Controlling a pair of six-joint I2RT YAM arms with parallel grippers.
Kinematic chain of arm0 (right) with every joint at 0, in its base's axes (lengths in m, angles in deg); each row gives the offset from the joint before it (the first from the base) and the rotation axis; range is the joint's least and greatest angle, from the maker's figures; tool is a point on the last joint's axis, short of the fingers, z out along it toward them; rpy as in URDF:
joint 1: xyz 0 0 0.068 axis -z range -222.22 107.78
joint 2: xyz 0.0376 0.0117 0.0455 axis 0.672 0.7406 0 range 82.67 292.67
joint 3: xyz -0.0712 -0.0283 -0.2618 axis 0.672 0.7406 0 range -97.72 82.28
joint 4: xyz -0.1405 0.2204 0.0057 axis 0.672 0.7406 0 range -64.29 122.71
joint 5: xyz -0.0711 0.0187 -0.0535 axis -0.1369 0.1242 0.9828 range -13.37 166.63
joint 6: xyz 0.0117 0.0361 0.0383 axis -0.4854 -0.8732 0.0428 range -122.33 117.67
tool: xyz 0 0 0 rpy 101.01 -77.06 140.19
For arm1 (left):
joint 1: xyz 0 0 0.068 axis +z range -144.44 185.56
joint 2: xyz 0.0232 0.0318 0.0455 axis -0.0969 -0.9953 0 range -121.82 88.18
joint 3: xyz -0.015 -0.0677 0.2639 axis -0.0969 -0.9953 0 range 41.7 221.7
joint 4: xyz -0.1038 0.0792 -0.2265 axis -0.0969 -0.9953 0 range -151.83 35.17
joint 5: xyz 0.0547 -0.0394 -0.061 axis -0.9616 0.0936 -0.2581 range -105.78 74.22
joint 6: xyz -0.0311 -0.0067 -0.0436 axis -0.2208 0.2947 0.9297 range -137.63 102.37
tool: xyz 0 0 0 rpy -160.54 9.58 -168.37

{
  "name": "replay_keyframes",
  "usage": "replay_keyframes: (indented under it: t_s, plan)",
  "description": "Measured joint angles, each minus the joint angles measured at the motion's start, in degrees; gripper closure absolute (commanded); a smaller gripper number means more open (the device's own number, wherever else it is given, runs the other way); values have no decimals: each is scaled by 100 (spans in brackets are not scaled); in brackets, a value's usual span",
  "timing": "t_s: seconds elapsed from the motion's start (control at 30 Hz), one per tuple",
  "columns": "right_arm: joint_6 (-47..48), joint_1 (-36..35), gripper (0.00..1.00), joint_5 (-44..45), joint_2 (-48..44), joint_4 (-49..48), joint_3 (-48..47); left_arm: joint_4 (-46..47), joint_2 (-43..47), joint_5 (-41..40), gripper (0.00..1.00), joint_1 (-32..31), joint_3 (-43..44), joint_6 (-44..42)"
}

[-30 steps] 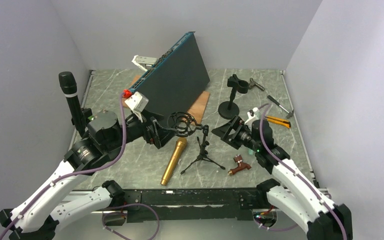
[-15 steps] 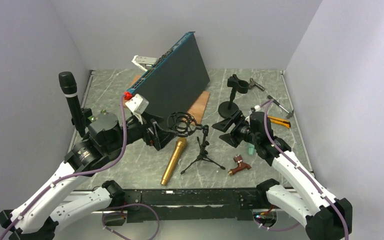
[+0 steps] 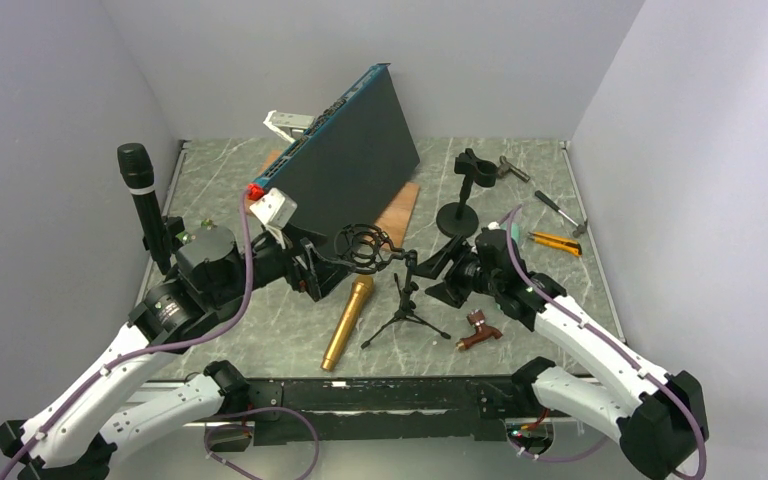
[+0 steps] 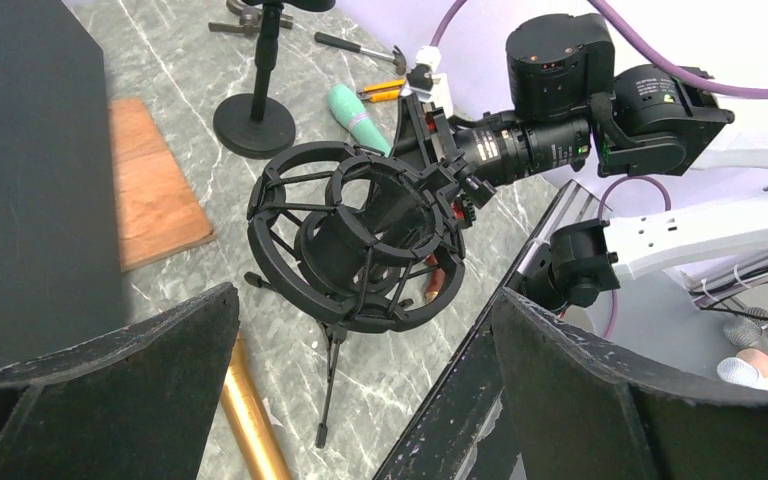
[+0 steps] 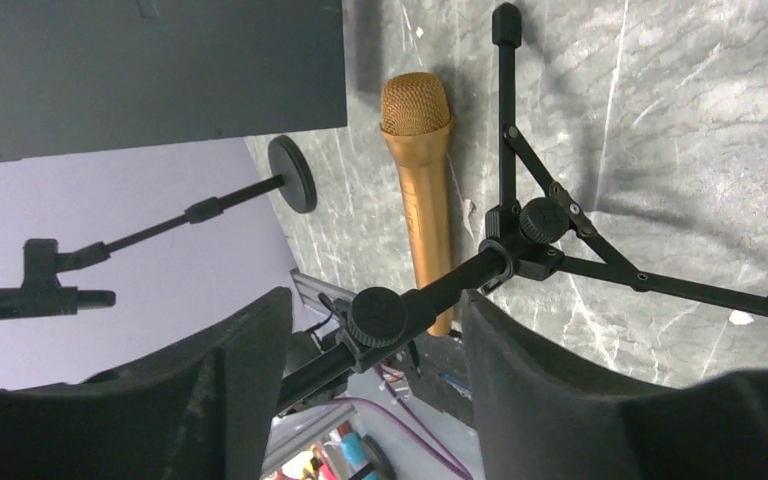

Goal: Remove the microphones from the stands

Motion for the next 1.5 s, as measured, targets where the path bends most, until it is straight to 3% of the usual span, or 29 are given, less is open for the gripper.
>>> replay_keyframes:
  t_s: [0.1, 0.4, 0.53, 0.77, 0.93, 1.07, 1.23, 1.37, 1.5]
  plan:
    - [-87, -133, 49, 31, 87, -7, 0, 9, 35, -2, 1, 0, -13, 0]
    - [-256, -483, 52, 181, 258, -57, 0, 46, 63, 0, 0, 0, -33, 4]
    - [-352, -599, 65, 221, 345, -118, 0, 83, 63, -2, 1, 0, -33, 4]
    - [-492, -625, 100, 295, 363, -282, 17, 83, 50, 0, 1, 0, -33, 2]
    - [-592, -623, 100, 313, 337, -785, 284, 92, 28, -4, 1, 0, -79, 7]
    - [-658, -625, 100, 295, 221, -1672, 778, 199, 28, -4, 1, 0, -240, 59]
    - [-673, -614, 100, 247, 118, -3458, 1725, 227, -20, -4, 1, 0, -402, 144]
    - [-671, -535, 100, 90, 326, -5449, 2599, 229, -46, -9, 1, 0, -442, 149]
    - [-647, -354, 100, -225, 1185, -7484, 3093, 256, -35, -33, 2, 0, -442, 153]
